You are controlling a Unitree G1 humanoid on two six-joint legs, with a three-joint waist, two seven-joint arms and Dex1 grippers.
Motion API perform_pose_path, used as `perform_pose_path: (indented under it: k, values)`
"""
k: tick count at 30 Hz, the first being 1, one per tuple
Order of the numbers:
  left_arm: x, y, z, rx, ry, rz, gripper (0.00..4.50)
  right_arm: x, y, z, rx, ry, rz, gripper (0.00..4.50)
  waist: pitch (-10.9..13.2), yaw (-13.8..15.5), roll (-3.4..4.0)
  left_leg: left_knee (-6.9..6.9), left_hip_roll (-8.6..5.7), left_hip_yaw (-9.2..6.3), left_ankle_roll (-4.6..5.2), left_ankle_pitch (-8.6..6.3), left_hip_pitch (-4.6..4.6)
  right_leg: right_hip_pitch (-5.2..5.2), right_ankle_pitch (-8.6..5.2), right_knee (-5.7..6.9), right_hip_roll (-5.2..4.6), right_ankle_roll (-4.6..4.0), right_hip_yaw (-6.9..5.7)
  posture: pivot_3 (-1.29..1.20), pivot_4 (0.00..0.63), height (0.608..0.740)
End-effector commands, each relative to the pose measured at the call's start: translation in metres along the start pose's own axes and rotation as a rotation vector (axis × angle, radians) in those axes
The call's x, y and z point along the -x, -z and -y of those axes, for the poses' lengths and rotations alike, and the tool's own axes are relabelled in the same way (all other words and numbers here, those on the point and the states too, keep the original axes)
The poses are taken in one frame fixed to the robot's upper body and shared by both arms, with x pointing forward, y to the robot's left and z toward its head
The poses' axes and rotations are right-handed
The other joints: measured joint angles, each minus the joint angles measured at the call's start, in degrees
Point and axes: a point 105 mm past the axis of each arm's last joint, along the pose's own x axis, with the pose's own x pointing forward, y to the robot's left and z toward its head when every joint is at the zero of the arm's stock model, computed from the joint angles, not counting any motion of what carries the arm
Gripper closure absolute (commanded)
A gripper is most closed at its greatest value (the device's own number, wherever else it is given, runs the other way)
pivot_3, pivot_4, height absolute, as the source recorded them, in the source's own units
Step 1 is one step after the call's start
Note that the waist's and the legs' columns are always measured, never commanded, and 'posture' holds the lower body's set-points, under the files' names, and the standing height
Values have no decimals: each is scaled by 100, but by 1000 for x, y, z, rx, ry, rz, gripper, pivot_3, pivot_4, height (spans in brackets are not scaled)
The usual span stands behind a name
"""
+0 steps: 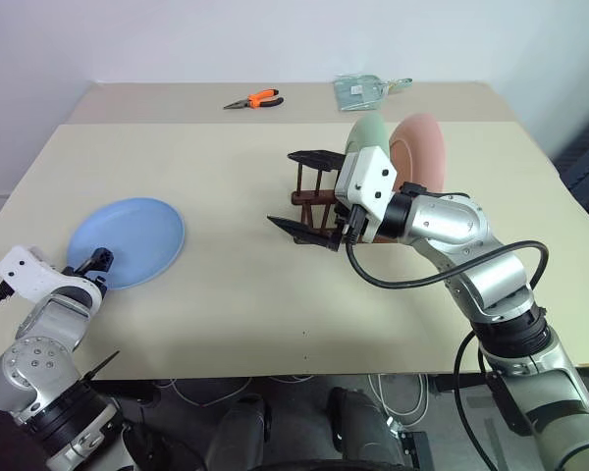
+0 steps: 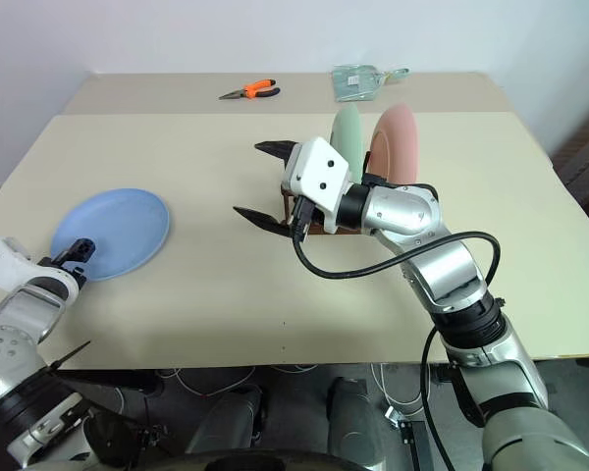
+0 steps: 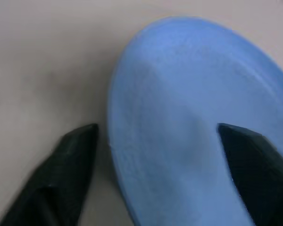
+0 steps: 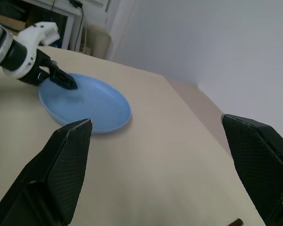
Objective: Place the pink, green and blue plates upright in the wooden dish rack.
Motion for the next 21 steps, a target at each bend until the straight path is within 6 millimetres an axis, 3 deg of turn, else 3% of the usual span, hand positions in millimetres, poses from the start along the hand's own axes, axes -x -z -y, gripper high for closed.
perform_pose_path:
  k: [1,3,5,7,9,12,17,19,21]
  values:
    - [-3,-4,5,52,13,5,2407,2,-5,0,11,-6,9,0,0,0,0,0,-1,1,0,0,0,0,0,0,0,0,1,0,150,740]
    - [-6,-9,24,24,89,33,3428,3,-4,-2,10,-17,-7,0,1,17,-1,1,-2,1,-1,1,-1,1,0,0,-1,0,0,0,150,740]
    - [-1,-22,60,-30,253,108,4464,1,-4,-2,42,-16,-14,0,1,27,-9,3,-3,1,-1,1,-3,2,0,-2,-1,-1,0,0,150,740]
    - [16,-37,107,-95,470,200,4464,-4,-7,-3,102,-13,-14,0,4,42,-18,4,-3,0,-2,1,-5,2,1,-3,-1,-2,-1,0,150,740]
    - [33,-45,142,-185,618,253,4464,-10,-10,-7,177,-33,-14,0,6,29,-20,4,-3,2,-3,2,-7,0,3,-5,-1,-5,-2,0,150,740]
    - [52,-48,180,-347,765,298,4464,-23,-9,-10,318,-41,-27,0,5,-31,-16,-3,-2,7,-4,2,-4,-4,3,-4,-1,-5,1,0,150,740]
    - [76,-51,218,-472,914,334,4464,-47,6,-4,542,-12,-88,0,5,-60,-12,-14,3,19,-7,4,4,-11,3,-1,4,-5,10,0,150,740]
    - [81,-52,225,-491,944,335,4464,-53,10,0,588,15,-103,0,6,-49,-14,-12,2,18,-7,5,-1,-16,4,1,5,-7,11,0,150,740]
    - [86,-54,229,-477,964,335,4500,-57,14,3,645,24,-119,564,6,-32,-14,-10,2,17,-9,6,-7,-20,5,1,5,-8,12,0,150,740]
